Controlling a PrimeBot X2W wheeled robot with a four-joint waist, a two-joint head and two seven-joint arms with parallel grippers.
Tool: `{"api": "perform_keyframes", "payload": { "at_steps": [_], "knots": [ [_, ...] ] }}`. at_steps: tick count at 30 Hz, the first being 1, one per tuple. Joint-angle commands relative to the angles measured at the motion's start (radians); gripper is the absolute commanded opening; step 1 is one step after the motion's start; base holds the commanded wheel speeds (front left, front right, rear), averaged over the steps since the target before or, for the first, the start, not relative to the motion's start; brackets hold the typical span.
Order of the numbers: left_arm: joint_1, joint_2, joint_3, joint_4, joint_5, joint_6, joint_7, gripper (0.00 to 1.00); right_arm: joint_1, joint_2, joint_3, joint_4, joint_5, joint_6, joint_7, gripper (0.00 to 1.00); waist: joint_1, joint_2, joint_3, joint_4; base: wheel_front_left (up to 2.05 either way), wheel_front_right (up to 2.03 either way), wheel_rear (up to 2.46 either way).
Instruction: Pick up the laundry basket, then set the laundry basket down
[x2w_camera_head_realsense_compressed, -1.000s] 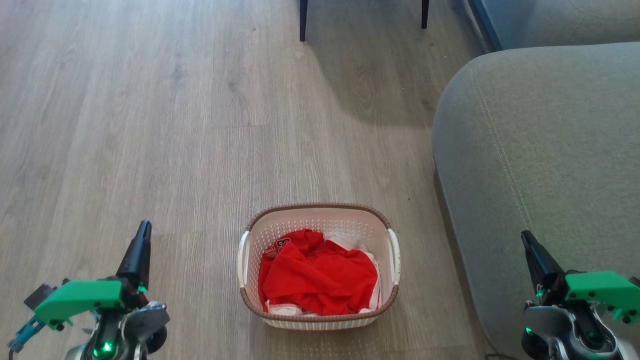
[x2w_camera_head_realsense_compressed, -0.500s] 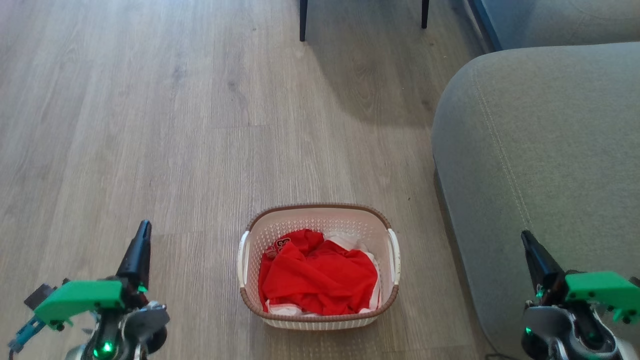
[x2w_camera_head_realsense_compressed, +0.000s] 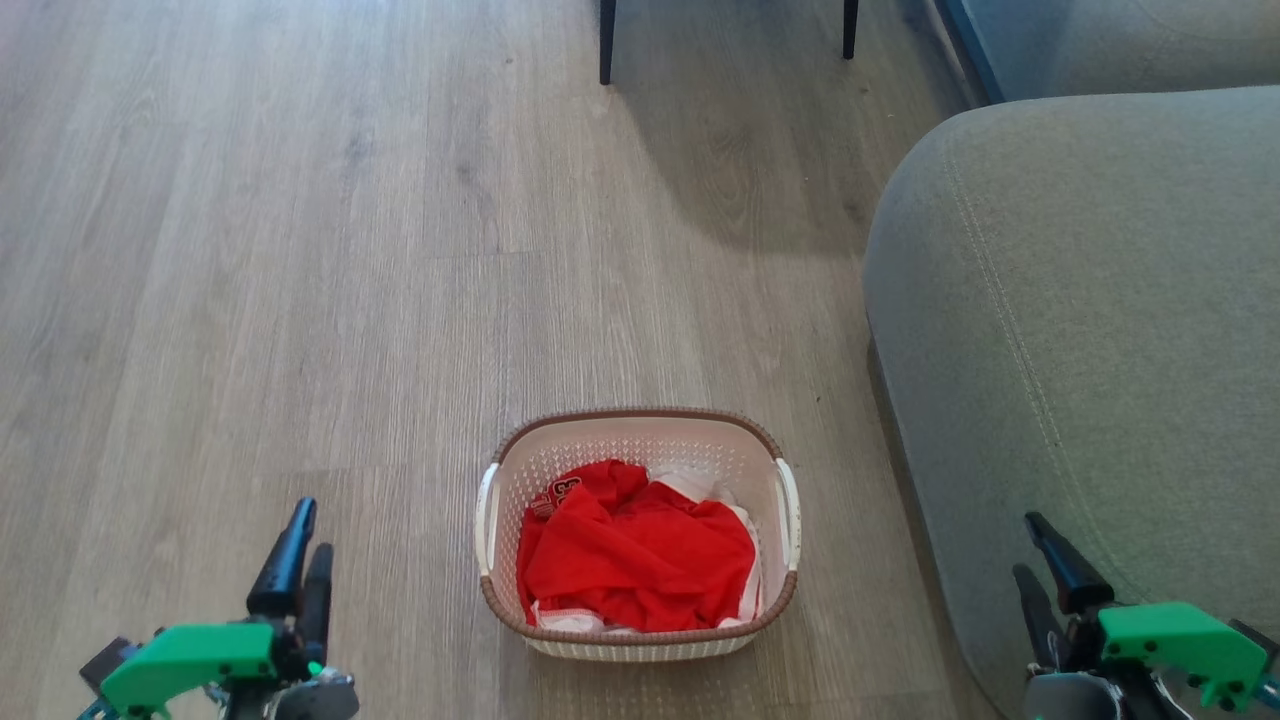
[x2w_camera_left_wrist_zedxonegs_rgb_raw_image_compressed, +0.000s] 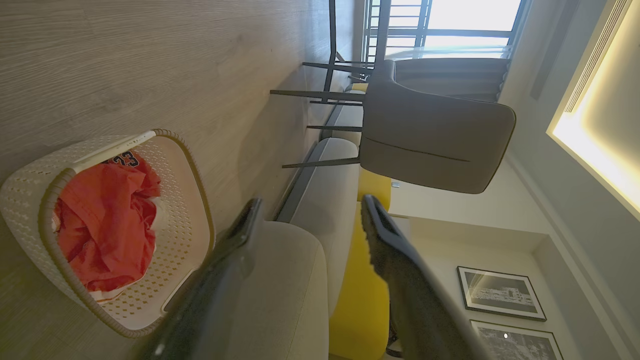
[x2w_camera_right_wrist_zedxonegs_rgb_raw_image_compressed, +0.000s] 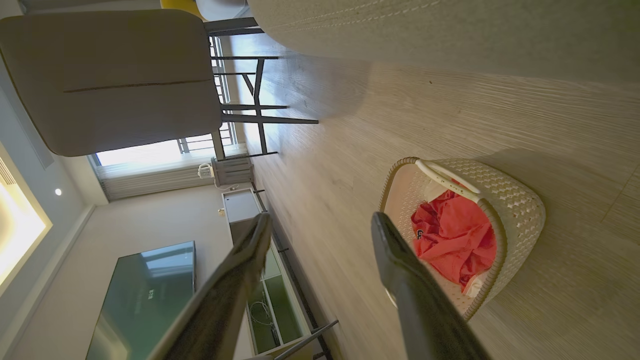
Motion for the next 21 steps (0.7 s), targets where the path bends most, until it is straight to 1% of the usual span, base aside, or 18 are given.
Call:
{"api": "perform_keyframes", "payload": {
  "at_steps": [1, 12, 21],
  "knots": [
    [-0.046, 0.005, 0.001, -0.042, 0.017, 0.001, -0.007, 1.0, -0.043, -0.005, 0.005, -0.036, -0.014, 0.0, -0.01, 1.0, 0.0, 0.0, 0.0, 0.0, 0.0, 0.0, 0.0],
    [-0.048, 0.005, -0.012, -0.082, 0.1, 0.009, -0.04, 1.0, -0.048, -0.006, 0.021, -0.053, -0.089, 0.0, -0.042, 1.0, 0.0, 0.0, -0.001, 0.004, 0.0, 0.0, 0.0],
    [-0.052, 0.006, -0.031, -0.119, 0.226, 0.022, -0.066, 1.0, -0.052, -0.007, 0.039, -0.088, -0.206, 0.0, -0.069, 1.0, 0.0, 0.0, 0.0, 0.006, 0.0, 0.0, 0.0]
  ]
}}
